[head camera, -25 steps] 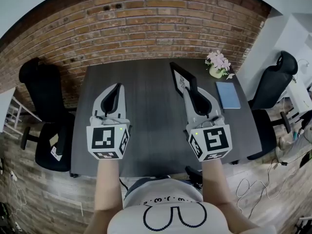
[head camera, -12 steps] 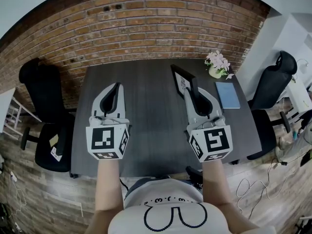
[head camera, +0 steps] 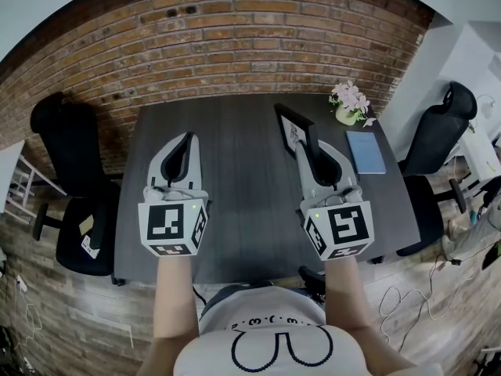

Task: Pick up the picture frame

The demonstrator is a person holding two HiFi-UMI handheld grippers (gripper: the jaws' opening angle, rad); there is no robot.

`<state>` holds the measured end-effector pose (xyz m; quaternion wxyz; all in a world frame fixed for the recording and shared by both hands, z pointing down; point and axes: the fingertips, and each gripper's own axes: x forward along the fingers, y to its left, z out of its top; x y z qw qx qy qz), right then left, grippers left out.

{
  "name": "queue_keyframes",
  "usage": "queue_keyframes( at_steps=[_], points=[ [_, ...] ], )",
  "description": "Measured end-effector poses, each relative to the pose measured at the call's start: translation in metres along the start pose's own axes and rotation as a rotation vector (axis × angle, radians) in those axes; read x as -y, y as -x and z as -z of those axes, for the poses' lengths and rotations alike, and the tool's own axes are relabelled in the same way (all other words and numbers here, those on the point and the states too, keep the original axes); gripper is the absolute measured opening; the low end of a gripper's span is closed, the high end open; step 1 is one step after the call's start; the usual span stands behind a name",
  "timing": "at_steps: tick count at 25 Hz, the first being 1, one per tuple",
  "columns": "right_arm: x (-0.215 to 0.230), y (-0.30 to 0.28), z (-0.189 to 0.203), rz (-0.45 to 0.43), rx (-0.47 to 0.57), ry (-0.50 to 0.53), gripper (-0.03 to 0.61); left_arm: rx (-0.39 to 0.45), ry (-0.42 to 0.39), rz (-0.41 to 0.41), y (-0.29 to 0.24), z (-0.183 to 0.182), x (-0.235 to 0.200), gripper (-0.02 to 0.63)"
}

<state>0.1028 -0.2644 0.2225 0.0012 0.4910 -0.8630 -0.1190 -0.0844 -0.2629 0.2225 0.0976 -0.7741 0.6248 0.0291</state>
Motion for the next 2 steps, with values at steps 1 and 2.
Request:
queue_keyframes(
  at_steps=[1, 2],
  points=[
    [-0.0007, 0.0001, -0.0002, 0.000, 0.000, 0.000, 0.038, 0.000, 0.001, 0.000, 0.0005, 0.0002, -0.0004, -0.002],
    [-0.0014, 0.0002, -0.0004, -0.001, 0.001, 0.001, 0.038, 0.000, 0.001, 0.000, 0.0009, 0.0003, -0.0009, -0.002]
  ],
)
